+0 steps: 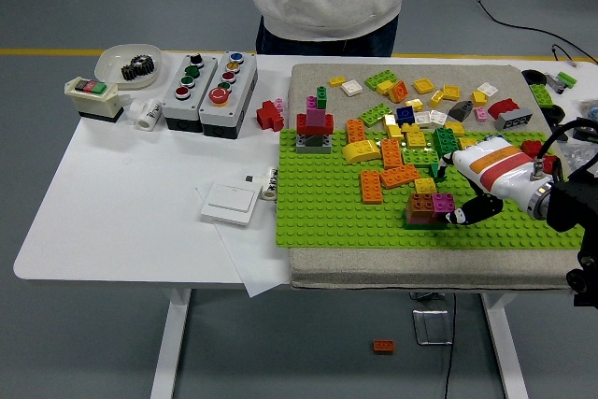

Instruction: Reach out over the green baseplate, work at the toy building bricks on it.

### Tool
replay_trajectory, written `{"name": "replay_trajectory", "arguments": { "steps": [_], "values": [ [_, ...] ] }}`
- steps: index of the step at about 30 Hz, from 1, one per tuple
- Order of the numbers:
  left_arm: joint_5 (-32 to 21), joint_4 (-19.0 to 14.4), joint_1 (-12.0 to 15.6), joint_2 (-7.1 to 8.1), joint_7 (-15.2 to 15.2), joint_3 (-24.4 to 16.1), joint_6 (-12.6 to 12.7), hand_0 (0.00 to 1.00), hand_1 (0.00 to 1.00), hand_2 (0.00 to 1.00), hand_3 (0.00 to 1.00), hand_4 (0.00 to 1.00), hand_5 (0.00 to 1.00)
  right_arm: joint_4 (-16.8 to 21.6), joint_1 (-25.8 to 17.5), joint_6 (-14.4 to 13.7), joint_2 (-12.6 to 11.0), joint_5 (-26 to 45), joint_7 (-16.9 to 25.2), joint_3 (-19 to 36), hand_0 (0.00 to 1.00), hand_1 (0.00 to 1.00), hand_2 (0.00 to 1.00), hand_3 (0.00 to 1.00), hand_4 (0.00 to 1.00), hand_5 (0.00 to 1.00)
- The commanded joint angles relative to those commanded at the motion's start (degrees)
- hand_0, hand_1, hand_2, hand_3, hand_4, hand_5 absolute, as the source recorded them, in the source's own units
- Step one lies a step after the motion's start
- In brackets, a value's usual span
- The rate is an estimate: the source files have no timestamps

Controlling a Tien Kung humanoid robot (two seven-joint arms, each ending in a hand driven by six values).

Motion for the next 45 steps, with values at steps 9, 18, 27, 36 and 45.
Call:
{"name": "replay_trajectory", "arguments": {
  "steps": [9, 18, 27, 36, 45],
  "values": [
    [0.3, 0.0, 0.1, 0.01, 0.1, -0.1, -0.1, 0.799, 0.775, 0.773, 0.595, 0.664, 0.667, 1.1, -0.5, 0.6, -0.1, -0.2, -0.1, 0.5, 0.156, 0.082, 0.175, 0.656, 0.998, 0.483],
    [0.3, 0.0, 0.0, 0.04, 0.0, -0.1, 0.0, 0.798, 0.776, 0.773, 0.596, 0.664, 0.667, 6.8, -2.7, 1.8, -1.4, -0.7, -0.7, 4.0, 0.168, 0.095, 0.189, 0.731, 0.998, 0.491],
    [0.0, 0.1, 0.0, 0.06, -0.1, 0.1, 0.1, 0.798, 0.775, 0.773, 0.597, 0.664, 0.667, 15.2, -9.0, -4.5, -2.3, -0.4, -1.2, 10.2, 0.307, 0.231, 0.303, 0.756, 0.998, 0.496],
    [0.5, 0.1, 0.2, -0.02, 0.0, -0.2, 0.0, 0.795, 0.775, 0.772, 0.597, 0.664, 0.667, 19.8, -16.8, -10.2, -2.3, 5.4, -0.6, 14.5, 0.619, 0.621, 0.700, 0.626, 0.789, 0.451],
    [0.9, 0.1, 0.3, -0.06, 0.1, -0.4, 0.0, 0.795, 0.775, 0.772, 0.595, 0.664, 0.667, 20.5, -21.0, -10.8, -1.9, 7.3, 1.1, 15.0, 0.651, 0.641, 0.705, 0.583, 0.736, 0.440]
  ]
}}
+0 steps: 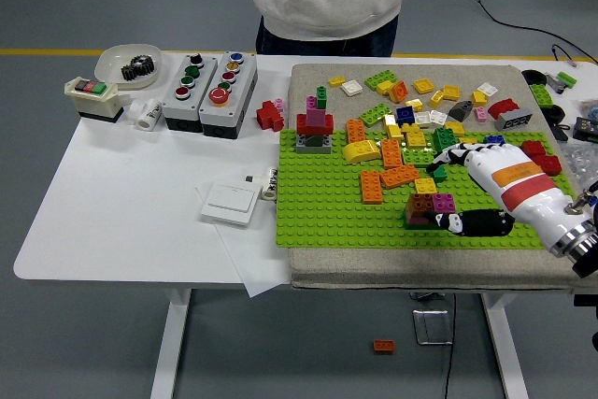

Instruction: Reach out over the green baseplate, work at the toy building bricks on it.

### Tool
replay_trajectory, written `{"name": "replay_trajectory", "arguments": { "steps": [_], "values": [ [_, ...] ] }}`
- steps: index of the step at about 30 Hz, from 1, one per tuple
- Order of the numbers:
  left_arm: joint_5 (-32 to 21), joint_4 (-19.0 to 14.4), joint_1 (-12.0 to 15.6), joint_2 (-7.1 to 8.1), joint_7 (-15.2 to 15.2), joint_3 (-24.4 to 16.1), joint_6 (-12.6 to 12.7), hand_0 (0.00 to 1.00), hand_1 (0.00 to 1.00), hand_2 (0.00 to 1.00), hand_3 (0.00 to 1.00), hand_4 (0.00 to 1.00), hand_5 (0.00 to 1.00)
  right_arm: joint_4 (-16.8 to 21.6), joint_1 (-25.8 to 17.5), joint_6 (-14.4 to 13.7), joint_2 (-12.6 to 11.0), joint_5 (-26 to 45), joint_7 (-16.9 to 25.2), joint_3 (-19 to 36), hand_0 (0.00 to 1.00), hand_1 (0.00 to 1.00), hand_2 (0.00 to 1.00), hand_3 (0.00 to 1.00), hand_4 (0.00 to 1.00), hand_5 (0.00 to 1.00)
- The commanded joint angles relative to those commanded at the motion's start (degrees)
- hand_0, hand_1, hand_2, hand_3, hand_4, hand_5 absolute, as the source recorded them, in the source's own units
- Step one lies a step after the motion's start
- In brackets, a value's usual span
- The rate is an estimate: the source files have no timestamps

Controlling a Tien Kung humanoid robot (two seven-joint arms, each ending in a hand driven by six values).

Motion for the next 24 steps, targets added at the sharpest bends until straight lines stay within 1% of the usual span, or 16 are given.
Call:
{"name": "replay_trajectory", "arguments": {
  "steps": [2, 3, 16, 24],
  "values": [
    [0.0, 0.0, 0.0, 0.00, 0.0, 0.0, 0.0, 0.795, 0.775, 0.772, 0.595, 0.664, 0.667, -0.3, -0.5, 0.1, 0.1, -0.2, 0.2, -0.1, 0.651, 0.641, 0.705, 0.583, 0.736, 0.440],
    [0.0, 0.0, 0.0, 0.00, 0.0, 0.0, 0.0, 0.795, 0.776, 0.772, 0.597, 0.664, 0.667, -0.5, -0.7, 0.4, 0.2, -0.2, 0.4, -0.1, 0.642, 0.630, 0.683, 0.565, 0.691, 0.422],
    [0.2, 0.0, 0.0, -0.03, 0.0, -0.2, 0.0, 0.794, 0.776, 0.773, 0.596, 0.664, 0.667, -3.4, -0.4, 1.5, 0.7, -0.4, 1.2, -2.9, 0.643, 0.623, 0.668, 0.559, 0.672, 0.402],
    [0.1, 0.0, -0.1, -0.05, 0.0, -0.2, -0.1, 0.794, 0.776, 0.772, 0.595, 0.664, 0.667, -3.6, 0.4, 1.7, 0.8, -0.4, 1.5, -3.2, 0.645, 0.629, 0.668, 0.556, 0.677, 0.399]
  ]
}}
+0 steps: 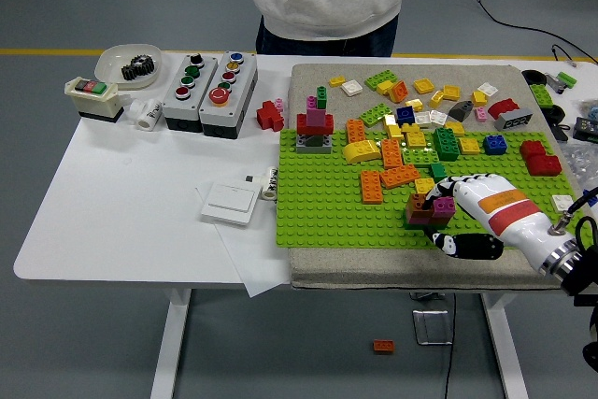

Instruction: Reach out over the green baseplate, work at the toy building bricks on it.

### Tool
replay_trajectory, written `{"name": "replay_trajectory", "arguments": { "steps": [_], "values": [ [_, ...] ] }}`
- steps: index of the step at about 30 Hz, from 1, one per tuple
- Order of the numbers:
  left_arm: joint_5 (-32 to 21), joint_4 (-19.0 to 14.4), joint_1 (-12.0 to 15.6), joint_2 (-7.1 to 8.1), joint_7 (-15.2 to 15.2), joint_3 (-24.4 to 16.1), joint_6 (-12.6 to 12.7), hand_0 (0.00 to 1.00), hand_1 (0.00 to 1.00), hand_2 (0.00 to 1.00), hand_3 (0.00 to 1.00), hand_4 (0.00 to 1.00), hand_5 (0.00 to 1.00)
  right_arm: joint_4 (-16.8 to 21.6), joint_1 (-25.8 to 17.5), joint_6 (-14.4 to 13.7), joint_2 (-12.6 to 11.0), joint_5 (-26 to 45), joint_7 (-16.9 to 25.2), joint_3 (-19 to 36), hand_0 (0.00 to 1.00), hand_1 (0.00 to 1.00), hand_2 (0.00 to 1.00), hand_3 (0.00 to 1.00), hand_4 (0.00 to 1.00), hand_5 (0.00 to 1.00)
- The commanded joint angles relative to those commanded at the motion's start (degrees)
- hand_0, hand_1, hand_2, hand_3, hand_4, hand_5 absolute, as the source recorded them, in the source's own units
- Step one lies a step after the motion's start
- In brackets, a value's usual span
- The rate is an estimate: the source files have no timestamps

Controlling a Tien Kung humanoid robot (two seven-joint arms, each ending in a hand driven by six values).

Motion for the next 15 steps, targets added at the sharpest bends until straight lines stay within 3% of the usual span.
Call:
{"name": "replay_trajectory", "arguments": {
  "steps": [15],
  "values": [
    [0.0, 0.0, 0.0, 0.04, 0.1, 0.1, -0.1, 0.794, 0.776, 0.773, 0.595, 0.663, 0.666, -2.4, 2.5, 1.2, 0.5, 0.2, 0.2, -2.1, 0.661, 0.635, 0.669, 0.560, 0.691, 0.396]
  ]
}}
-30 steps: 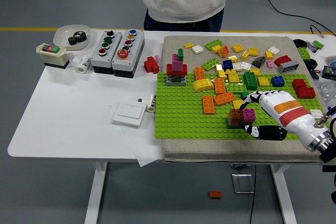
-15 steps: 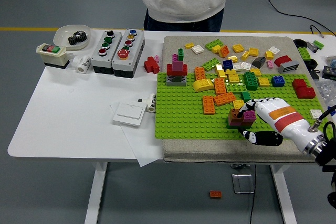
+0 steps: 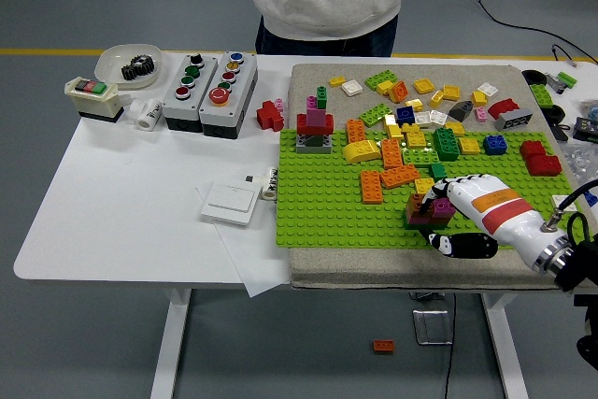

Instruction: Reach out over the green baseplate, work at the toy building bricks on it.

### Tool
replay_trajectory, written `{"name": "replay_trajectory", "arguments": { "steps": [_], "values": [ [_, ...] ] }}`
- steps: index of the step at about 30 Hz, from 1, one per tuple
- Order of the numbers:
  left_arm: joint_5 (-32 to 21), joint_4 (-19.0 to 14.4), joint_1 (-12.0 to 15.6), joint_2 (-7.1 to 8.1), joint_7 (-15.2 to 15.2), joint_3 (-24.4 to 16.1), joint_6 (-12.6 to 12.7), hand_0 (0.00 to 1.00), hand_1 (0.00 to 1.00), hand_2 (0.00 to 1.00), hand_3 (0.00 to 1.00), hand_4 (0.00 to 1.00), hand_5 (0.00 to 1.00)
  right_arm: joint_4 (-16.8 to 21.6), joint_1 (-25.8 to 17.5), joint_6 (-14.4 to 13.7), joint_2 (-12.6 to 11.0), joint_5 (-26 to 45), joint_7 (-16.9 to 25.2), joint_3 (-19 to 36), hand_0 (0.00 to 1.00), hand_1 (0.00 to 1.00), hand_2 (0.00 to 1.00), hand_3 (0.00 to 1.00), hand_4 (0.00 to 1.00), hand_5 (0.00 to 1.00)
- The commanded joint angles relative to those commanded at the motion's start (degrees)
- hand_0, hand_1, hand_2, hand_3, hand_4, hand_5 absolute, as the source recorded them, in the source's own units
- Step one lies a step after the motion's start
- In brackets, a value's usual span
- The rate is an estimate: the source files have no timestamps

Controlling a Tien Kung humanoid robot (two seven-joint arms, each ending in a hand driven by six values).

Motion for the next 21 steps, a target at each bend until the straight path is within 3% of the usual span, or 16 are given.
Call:
{"name": "replay_trajectory", "arguments": {
  "steps": [21],
  "values": [
    [0.4, -0.1, -0.1, 0.05, 0.0, -0.1, 0.0, 0.793, 0.776, 0.772, 0.595, 0.663, 0.667, -2.4, 1.4, 0.5, 0.7, -0.2, -0.1, -2.2, 0.665, 0.636, 0.676, 0.563, 0.710, 0.397]
  ]
}}
